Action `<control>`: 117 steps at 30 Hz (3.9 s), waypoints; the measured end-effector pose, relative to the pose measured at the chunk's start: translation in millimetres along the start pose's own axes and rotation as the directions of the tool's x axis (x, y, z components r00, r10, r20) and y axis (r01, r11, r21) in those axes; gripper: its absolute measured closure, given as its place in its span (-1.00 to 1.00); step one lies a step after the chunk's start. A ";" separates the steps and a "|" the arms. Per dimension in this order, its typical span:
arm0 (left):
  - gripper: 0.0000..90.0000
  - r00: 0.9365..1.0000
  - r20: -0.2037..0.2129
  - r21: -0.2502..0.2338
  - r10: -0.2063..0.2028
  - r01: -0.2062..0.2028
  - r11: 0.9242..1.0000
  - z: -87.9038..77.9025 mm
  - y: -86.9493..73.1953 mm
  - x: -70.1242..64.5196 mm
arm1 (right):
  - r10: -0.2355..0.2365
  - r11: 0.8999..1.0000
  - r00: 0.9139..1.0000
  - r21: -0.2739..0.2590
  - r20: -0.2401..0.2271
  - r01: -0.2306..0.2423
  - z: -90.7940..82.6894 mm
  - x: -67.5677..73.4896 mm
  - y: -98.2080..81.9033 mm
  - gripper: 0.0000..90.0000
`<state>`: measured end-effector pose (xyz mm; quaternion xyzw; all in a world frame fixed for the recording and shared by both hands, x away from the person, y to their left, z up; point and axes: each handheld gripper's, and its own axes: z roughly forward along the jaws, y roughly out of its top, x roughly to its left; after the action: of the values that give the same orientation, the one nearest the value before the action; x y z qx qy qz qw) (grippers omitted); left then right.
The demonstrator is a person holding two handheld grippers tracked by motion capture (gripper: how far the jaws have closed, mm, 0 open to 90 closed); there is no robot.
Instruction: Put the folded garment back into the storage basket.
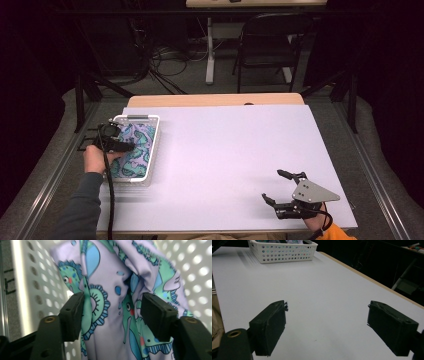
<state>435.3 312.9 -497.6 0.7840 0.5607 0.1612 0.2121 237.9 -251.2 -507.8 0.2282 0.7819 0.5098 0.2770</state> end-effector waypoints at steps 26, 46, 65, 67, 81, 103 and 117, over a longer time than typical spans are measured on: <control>-0.88 0.986 0.109 -0.247 0.128 -0.098 0.964 -61.7 -0.3 -40.0 | -0.002 1.000 1.000 0.003 0.004 0.002 0.2 -0.2 0.1 -0.68; -1.00 0.967 0.142 -0.319 0.211 -0.157 0.935 -78.2 -18.6 -83.6 | 0.001 1.000 1.000 -0.003 0.000 -0.001 0.2 0.1 0.1 -0.68; -1.00 0.936 0.157 -0.376 0.316 -0.239 0.895 -78.4 -40.8 -136.3 | 0.004 1.000 1.000 -0.002 0.000 -0.004 -0.2 -0.1 0.0 -0.68; -1.00 0.932 0.161 -0.380 0.325 -0.245 0.892 -77.7 -43.5 -140.3 | 0.004 1.000 1.000 0.001 0.000 -0.004 -0.3 -0.1 0.0 -0.68; -1.00 0.918 0.172 -0.401 0.357 -0.266 0.876 -73.7 -61.7 -158.6 | 0.003 1.000 1.000 0.000 -0.002 -0.003 -0.2 -0.1 -0.1 -0.68; -1.00 0.905 0.197 -0.424 0.376 -0.267 0.865 -63.0 -83.2 -173.5 | 0.003 1.000 1.000 -0.001 -0.002 -0.003 -0.3 -0.2 -0.1 -0.68; -1.00 0.898 0.205 -0.448 0.390 -0.268 0.853 -54.3 -95.4 -179.0 | 0.003 1.000 1.000 -0.003 -0.002 -0.003 -0.5 -0.1 -0.1 -0.68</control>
<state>274.2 178.4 -502.7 0.8220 0.3333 0.1930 0.4194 237.7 -251.6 -507.6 0.2284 0.7810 0.5115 0.2759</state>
